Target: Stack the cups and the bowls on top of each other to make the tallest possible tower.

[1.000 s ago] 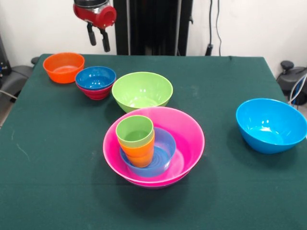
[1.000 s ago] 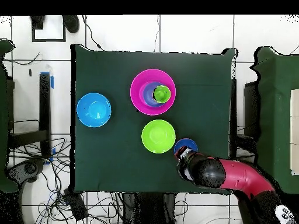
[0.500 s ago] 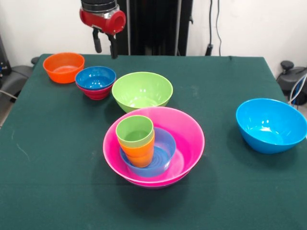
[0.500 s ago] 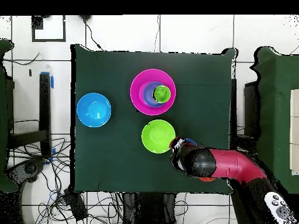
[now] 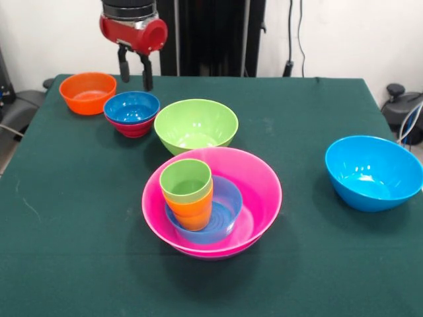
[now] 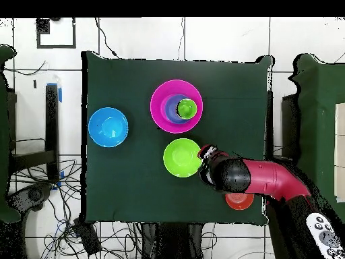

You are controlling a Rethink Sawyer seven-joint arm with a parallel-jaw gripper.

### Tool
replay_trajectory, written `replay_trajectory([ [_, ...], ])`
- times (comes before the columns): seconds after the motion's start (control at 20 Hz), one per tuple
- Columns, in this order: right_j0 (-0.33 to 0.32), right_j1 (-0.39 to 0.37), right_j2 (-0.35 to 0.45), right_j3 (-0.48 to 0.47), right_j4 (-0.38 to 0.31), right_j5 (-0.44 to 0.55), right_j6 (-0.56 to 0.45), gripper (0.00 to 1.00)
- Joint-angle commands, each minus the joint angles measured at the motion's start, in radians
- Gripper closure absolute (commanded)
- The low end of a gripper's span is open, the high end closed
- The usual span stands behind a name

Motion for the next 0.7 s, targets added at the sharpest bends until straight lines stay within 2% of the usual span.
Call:
replay_trajectory([
  [0.05,0.039,0.111,-0.047,-0.085,0.029,-0.056,0.103,0.0],
  [0.25,0.067,0.134,-0.097,-0.072,0.072,-0.115,0.195,0.0],
  [0.7,0.104,0.173,-0.161,-0.036,0.206,-0.181,0.239,0.0],
])
